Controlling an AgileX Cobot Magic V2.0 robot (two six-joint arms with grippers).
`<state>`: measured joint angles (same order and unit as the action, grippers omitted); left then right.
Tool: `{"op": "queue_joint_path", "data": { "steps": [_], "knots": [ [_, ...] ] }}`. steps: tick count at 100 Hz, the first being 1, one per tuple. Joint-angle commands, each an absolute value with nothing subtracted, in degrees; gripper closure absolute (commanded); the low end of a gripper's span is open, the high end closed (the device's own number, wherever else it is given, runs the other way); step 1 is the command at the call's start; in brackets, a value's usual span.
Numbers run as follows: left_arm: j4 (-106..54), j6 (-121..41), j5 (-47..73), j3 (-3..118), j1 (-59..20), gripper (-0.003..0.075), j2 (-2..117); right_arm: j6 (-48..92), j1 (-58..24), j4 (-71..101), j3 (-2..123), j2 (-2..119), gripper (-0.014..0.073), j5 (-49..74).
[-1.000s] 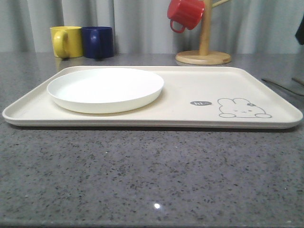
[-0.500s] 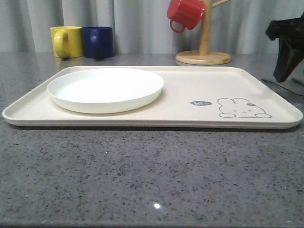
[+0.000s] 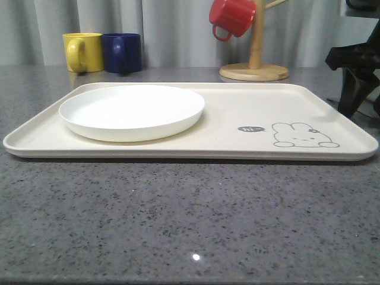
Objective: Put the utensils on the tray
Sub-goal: 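Move the right gripper down over the fork and grasp it, then carry the fork with the right gripper onto the tray beside the plate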
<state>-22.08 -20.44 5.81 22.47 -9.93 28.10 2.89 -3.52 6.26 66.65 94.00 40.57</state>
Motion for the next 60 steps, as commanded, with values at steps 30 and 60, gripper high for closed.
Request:
{"op": "queue_joint_path", "data": {
  "steps": [30,60],
  "knots": [
    [-22.2,-20.0,1.2,24.1,-9.9,0.0738,28.2,3.3,-3.5,6.1,68.0,92.7,0.0603,41.5],
    [-22.2,-20.0,1.2,24.1,-9.9,0.0738,28.2,0.9,-3.5,6.7,69.8,88.2,0.0622,44.0]
  ]
}}
